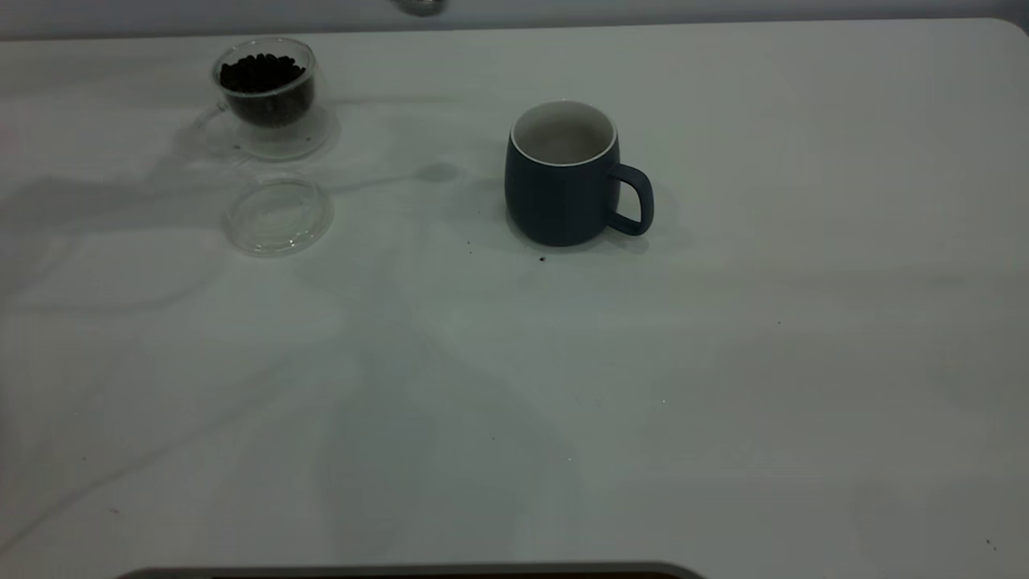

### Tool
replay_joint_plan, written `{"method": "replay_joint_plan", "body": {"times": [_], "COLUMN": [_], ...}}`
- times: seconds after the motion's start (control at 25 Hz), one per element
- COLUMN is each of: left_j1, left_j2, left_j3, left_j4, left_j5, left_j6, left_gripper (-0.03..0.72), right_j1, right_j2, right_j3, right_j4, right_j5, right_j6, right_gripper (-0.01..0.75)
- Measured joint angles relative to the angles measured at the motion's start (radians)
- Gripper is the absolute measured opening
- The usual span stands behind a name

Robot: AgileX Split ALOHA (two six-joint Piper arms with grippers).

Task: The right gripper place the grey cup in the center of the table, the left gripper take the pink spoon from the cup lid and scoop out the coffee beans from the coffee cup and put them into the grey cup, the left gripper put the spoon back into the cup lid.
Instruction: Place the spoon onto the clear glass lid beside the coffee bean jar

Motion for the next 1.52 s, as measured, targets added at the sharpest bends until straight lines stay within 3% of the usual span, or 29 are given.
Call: {"method": "replay_joint_plan", "body": {"times": [0.32, 0.68, 1.52], "left_j1": [0.118, 0.254, 0.268], "left_j2": [-0.037, -0.027, 0.130], "left_j3": [0.208, 0.300, 0.300], "left_j4": [-0.004, 0.027, 0.049], "left_j5": [-0.013, -0.154, -0.229], "left_j6": [0.079, 0.102, 0.122], "left_gripper": [0.127, 0.127, 0.127], "right_j1": [0.000, 0.000, 0.000], "right_j2": [0.000, 0.000, 0.000], "right_j3": [0.000, 0.000, 0.000], "right_j4": [0.000, 0.000, 0.001], "right_j5": [0.000, 0.000, 0.000], "right_j6": [0.000, 0.000, 0.000], "right_gripper": [0.590, 0.590, 0.590]}}
